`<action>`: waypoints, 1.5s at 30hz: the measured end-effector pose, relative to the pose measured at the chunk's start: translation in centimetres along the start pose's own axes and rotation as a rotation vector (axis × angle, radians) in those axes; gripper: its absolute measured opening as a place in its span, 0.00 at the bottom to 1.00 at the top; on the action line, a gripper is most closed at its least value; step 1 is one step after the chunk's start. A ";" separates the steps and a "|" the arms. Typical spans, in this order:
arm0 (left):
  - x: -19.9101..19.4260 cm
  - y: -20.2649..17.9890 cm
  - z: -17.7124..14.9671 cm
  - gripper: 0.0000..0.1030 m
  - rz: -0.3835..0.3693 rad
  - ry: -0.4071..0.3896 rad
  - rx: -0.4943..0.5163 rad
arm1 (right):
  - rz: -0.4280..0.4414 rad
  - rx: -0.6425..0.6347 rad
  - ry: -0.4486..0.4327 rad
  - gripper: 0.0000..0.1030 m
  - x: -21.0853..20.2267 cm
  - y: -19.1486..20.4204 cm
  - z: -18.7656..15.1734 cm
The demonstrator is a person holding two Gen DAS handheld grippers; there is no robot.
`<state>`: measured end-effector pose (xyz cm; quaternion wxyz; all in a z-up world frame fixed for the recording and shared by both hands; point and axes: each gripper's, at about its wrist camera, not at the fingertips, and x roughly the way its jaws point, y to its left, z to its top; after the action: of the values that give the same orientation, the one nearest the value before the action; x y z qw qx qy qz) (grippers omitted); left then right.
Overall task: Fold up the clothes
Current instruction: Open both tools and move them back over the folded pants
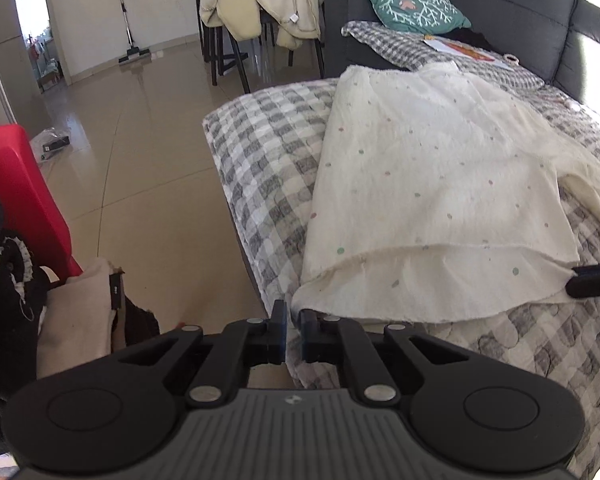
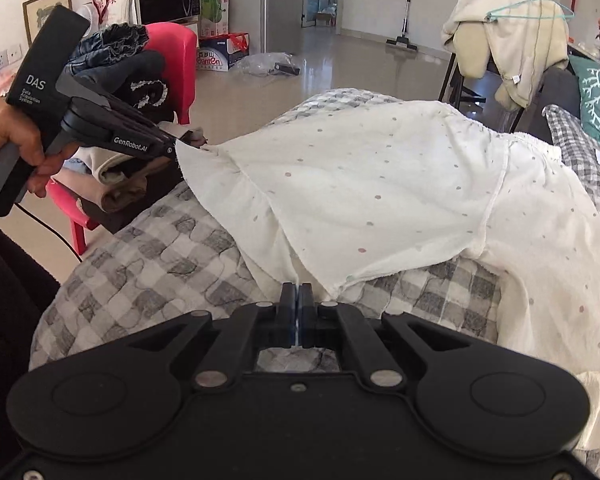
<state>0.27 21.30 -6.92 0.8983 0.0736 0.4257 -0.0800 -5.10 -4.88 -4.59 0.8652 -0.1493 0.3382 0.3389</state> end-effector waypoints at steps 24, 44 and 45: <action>-2.3 -4.2 4.7 0.41 -0.075 -0.215 0.064 | -0.442 0.494 -0.020 0.37 -7.8 -20.2 -5.0; 4.4 -18.5 6.6 0.43 -0.356 -0.158 0.419 | -0.420 0.537 0.008 0.11 -8.5 -23.2 -9.7; 4.4 -18.3 6.8 0.43 -0.359 -0.155 0.404 | -0.428 0.504 -0.005 0.13 -8.7 -22.5 -9.6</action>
<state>4.33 1.77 -7.25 0.8669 0.1681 0.3373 -0.3263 1.04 -30.13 -4.90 0.9273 0.0026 0.3701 0.0554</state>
